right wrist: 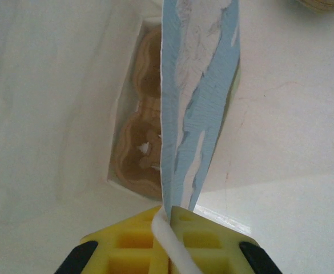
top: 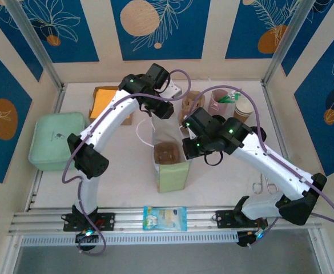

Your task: Pack the takeout coffee

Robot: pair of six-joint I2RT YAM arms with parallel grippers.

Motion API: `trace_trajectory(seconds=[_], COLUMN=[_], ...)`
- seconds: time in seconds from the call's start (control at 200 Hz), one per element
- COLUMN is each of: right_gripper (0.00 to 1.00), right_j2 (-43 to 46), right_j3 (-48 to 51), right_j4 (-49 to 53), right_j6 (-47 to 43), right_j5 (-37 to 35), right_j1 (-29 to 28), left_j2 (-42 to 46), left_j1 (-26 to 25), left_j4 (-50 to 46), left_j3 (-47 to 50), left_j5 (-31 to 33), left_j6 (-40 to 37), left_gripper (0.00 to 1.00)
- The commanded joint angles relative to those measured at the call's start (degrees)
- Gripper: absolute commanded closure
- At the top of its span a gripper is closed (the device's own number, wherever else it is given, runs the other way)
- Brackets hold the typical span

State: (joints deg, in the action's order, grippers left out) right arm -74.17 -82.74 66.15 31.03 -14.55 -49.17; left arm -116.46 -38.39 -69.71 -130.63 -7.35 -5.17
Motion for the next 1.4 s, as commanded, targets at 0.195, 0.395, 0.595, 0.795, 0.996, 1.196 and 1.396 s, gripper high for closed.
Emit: trace_trajectory(seconds=[0.195, 0.395, 0.595, 0.795, 0.996, 1.196, 1.396], right_gripper=[0.95, 0.98, 1.0, 1.0, 1.0, 1.0, 1.0], right_j2=[-0.76, -1.71, -2.07, -2.33, -1.06, -2.28, -5.09], right_j3=[4.0, 4.13, 3.84, 2.16, -0.18, -1.2, -2.15], right_j4=[-3.08, -4.76, -6.1, -4.56, -2.69, -4.23, -6.23], right_j6=[0.27, 0.72, 0.79, 0.24, -1.76, -3.41, -4.04], right_j5=[1.8, 1.8, 2.07, 1.12, -0.42, 1.67, 3.69], right_j1=[-0.51, 0.56, 1.16, 1.22, 3.14, 5.74, 6.03], left_j2=[0.05, 2.81, 4.36, 5.58, 7.05, 8.74, 11.83], left_j1=[0.21, 0.16, 0.19, 0.73, 3.06, 3.07, 3.1], left_j4=[-0.34, 1.59, 2.43, 3.36, 3.37, 3.85, 7.03], left_j3=[-1.45, 2.77, 5.41, 7.14, 7.13, 10.23, 16.34], left_j5=[-1.17, -1.41, -1.96, -1.12, -1.65, -3.41, -5.48], left_j6=[5.62, 6.49, 6.93, 6.84, 7.54, 7.54, 8.49], left_gripper=[0.85, 0.87, 0.87, 0.88, 0.89, 0.89, 0.89])
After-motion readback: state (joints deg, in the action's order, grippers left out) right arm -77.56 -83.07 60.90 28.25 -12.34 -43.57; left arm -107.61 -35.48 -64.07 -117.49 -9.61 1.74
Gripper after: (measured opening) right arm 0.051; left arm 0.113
